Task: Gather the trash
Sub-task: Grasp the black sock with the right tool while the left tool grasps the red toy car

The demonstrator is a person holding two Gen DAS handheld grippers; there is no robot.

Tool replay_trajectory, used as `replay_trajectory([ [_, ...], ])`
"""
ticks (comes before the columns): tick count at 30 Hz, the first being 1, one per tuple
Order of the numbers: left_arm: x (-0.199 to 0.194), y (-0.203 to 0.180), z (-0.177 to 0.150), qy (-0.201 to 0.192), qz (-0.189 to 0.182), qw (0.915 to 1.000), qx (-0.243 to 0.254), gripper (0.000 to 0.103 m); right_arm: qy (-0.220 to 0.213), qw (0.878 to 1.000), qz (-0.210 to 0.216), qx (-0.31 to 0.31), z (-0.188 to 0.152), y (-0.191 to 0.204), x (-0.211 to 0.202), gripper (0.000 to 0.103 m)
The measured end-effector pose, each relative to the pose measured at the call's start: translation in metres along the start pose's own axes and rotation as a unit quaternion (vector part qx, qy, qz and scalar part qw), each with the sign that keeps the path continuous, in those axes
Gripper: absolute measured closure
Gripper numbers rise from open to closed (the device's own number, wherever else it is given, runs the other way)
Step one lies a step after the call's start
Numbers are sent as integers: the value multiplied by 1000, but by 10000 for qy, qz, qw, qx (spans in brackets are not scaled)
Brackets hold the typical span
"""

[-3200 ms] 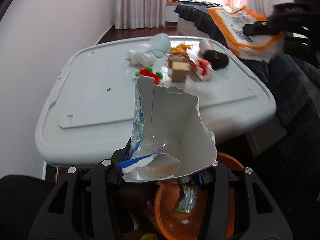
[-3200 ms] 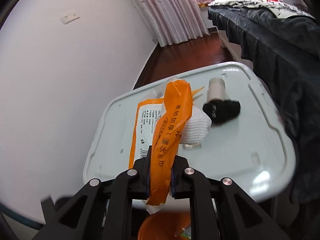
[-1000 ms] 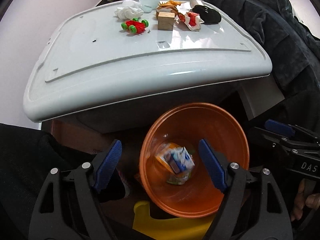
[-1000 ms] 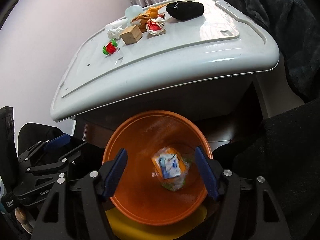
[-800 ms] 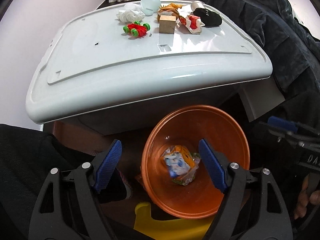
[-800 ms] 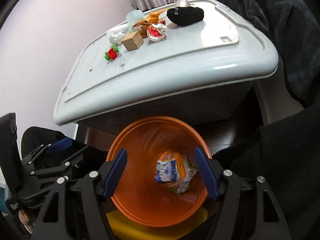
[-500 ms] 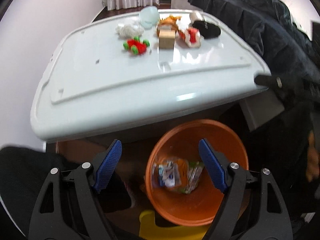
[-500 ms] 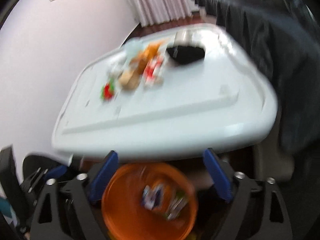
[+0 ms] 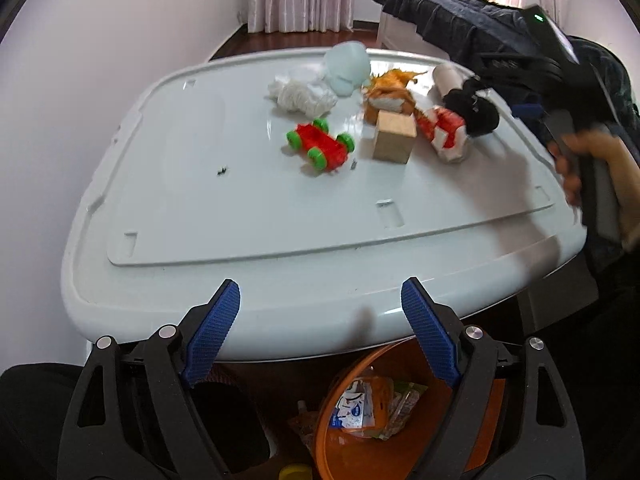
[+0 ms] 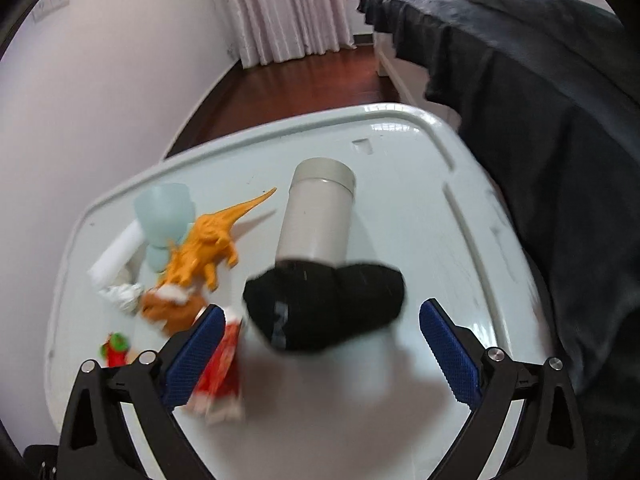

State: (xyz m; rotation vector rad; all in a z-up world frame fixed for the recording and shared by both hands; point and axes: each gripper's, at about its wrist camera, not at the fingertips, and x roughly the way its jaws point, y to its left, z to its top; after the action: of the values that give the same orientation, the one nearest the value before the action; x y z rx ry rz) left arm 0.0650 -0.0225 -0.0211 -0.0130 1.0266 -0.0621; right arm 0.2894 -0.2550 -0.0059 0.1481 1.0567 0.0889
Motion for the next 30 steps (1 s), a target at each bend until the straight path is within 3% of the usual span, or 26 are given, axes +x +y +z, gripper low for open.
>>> replay_trajectory([
  [4, 9, 4, -2, 143, -43, 9999, -65, 22, 302, 9995, -109, -47, 9, -1, 35, 7],
  [5, 11, 5, -3, 165, -59, 9998, -88, 22, 354, 9994, -62, 13, 6, -4, 40, 10],
  [7, 14, 7, -2, 203, -70, 9997, -142, 22, 195, 9990, -362, -201, -1, 1, 38, 26],
  [12, 19, 9, 8, 228, -57, 9991, -339, 22, 280, 9977, -382, -475, -12, 7, 27, 38],
  [17, 25, 10, 44, 34, -95, 9970, -764, 22, 66, 9998, 171, -34, -30, -11, -25, 38],
  [22, 52, 7, 88, -55, -46, 9932, -1163, 22, -425, 9972, 587, -165, -63, -10, -85, 37],
  [27, 89, -1, 111, 30, 398, 9926, -1146, 22, -560, 9948, 821, -203, -73, -14, -92, 36],
  [30, 105, -2, 105, 75, 595, 9909, -1204, 22, -558, 9942, 908, -110, -73, -20, -94, 36],
])
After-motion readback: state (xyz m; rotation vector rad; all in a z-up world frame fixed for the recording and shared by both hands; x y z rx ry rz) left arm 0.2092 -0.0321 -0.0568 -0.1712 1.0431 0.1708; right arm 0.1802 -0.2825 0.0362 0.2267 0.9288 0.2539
